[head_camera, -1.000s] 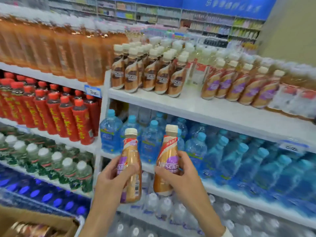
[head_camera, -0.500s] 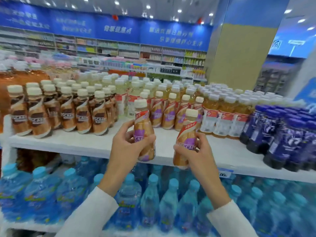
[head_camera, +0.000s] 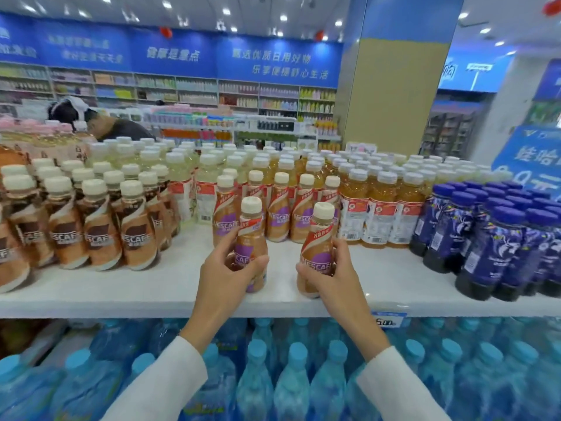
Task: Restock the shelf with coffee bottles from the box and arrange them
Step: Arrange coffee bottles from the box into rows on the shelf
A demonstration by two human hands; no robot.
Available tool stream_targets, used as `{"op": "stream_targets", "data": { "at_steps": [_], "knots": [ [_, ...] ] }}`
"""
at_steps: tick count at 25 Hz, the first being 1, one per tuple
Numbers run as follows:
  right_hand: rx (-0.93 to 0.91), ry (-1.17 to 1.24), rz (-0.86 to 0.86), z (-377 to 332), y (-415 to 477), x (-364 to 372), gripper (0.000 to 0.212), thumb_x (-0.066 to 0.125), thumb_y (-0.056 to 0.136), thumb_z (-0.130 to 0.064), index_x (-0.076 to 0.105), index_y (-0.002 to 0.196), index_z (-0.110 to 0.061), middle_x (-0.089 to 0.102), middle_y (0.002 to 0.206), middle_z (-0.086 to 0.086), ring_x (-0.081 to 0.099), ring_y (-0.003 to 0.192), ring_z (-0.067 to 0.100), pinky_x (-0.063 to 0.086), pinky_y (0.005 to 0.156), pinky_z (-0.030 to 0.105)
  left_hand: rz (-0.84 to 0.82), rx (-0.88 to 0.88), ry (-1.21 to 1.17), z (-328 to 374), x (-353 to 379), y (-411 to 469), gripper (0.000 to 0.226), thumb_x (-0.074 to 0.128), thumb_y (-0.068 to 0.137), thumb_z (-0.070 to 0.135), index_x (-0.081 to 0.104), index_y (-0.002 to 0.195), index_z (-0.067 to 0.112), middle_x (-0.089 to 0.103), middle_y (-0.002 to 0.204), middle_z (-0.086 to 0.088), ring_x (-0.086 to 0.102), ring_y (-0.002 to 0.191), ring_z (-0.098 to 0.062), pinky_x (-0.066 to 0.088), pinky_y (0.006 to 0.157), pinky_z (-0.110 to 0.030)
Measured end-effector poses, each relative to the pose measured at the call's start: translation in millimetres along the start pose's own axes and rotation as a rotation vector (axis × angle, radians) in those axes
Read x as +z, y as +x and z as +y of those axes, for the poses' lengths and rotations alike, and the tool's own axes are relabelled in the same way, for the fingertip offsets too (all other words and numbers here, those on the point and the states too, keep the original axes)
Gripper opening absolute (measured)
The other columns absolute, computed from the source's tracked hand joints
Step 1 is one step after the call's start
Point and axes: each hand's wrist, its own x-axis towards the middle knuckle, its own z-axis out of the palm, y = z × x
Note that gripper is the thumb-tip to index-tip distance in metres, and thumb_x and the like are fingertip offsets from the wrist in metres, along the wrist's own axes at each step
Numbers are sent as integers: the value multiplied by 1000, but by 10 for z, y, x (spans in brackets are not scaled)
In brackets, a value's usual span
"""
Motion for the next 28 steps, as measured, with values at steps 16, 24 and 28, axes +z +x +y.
{"op": "stream_targets", "data": {
  "at_steps": [16, 24, 28],
  "knots": [
    [9, -93, 39, 139, 179, 298, 59, 82, 82, -23, 49, 130, -32, 59, 112, -25, 60, 102, -5, 47, 77, 10, 81, -26, 389, -179, 132, 248, 54, 90, 70, 35, 57, 112, 26, 63, 113, 5, 62, 90, -10, 51, 79, -25],
    [-18, -214, 57, 158, 567, 558, 63, 72, 91, -28, 37, 143, -30, 55, 141, -7, 55, 127, 14, 47, 105, 34, 191, -64, 454, -197, 379, 461, 56, 82, 81, 32, 47, 121, 16, 54, 127, -7, 58, 114, -26, 45, 90, -31],
    [-11, -210, 51, 188, 644, 574, 64, 70, 93, -28, 36, 147, -28, 55, 144, -5, 55, 129, 18, 47, 106, 36, 219, -73, 475, -197, 426, 480, 58, 80, 84, 31, 44, 126, 14, 51, 132, -9, 56, 118, -26, 43, 89, -27]
  ]
}}
